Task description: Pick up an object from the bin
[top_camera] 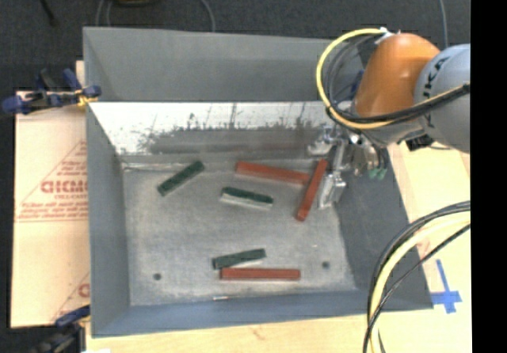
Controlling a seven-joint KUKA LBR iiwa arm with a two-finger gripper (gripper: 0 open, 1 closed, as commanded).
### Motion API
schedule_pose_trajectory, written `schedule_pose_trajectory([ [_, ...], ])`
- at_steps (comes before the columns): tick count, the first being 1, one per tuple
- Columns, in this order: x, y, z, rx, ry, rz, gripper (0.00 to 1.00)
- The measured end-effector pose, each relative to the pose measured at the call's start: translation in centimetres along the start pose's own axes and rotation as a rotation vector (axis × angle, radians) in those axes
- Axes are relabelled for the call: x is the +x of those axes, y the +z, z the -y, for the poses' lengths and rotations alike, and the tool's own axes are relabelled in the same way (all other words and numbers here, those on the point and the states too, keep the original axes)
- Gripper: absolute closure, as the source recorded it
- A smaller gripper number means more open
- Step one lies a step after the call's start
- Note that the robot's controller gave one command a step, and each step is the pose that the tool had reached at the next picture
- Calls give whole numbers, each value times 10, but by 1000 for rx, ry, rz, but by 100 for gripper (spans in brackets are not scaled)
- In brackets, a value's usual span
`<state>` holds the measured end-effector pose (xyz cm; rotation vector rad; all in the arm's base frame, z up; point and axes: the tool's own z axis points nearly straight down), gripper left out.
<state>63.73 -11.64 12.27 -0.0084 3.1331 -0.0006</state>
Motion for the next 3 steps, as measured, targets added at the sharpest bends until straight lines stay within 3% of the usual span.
schedule_pose_trajectory([
  [1,-19,47,-24,0,97,4,100],
  [2,-19,47,-24,1,96,4,100],
  [3,-18,-136,-10,2,98,6,100],
])
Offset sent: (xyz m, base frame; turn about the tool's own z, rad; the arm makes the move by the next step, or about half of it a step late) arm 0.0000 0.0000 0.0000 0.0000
